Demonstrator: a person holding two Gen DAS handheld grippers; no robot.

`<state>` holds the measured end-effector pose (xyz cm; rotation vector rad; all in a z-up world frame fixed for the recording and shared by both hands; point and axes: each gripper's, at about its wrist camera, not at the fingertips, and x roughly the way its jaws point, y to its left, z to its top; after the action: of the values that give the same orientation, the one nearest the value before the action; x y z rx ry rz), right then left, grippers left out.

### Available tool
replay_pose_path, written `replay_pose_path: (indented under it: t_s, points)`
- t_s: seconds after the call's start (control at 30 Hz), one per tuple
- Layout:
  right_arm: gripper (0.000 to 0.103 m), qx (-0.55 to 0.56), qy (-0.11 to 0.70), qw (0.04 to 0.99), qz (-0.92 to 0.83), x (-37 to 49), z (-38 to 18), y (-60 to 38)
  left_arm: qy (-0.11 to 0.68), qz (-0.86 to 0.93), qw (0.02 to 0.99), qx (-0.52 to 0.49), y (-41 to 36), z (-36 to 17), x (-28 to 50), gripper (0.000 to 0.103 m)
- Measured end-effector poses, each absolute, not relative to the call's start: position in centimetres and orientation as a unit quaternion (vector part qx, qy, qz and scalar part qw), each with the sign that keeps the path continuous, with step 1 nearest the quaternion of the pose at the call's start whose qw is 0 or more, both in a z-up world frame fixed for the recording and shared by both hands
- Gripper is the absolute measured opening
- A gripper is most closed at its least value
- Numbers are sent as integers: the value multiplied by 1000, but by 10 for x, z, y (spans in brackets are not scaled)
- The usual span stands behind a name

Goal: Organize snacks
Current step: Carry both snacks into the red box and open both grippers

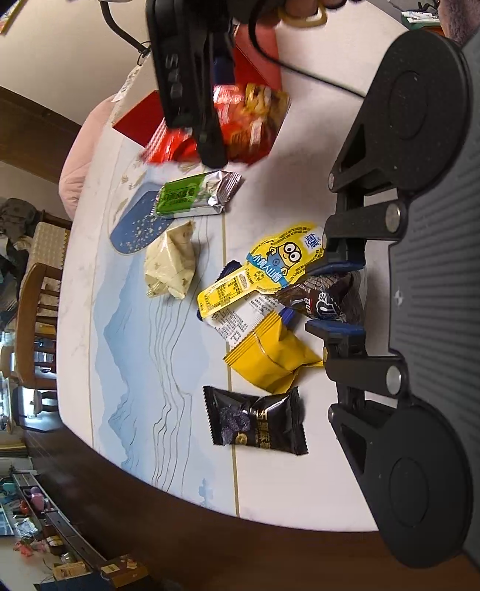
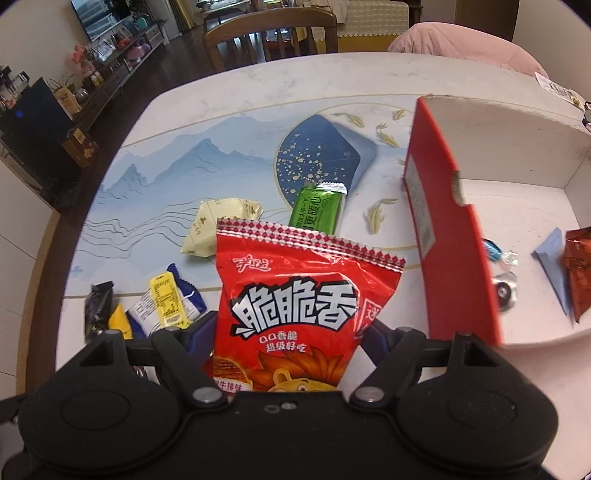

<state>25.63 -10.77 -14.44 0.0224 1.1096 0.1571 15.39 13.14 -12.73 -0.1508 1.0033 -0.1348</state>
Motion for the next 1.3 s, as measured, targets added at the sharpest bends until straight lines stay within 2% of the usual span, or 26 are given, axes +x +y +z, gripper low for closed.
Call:
replay_pose_path:
  t_s: [0.57, 0.97, 1.3]
  points:
    - [78, 31, 484, 870, 92, 239, -77, -181, 442, -83, 890, -71, 95, -64, 148, 25]
    - [78, 44, 465, 882, 59, 255, -61, -257, 406, -143, 902, -29, 12, -20, 174, 25]
    - [78, 31, 472, 880, 37, 280, -63, -323, 407, -192, 893, 3, -77, -10, 208, 25]
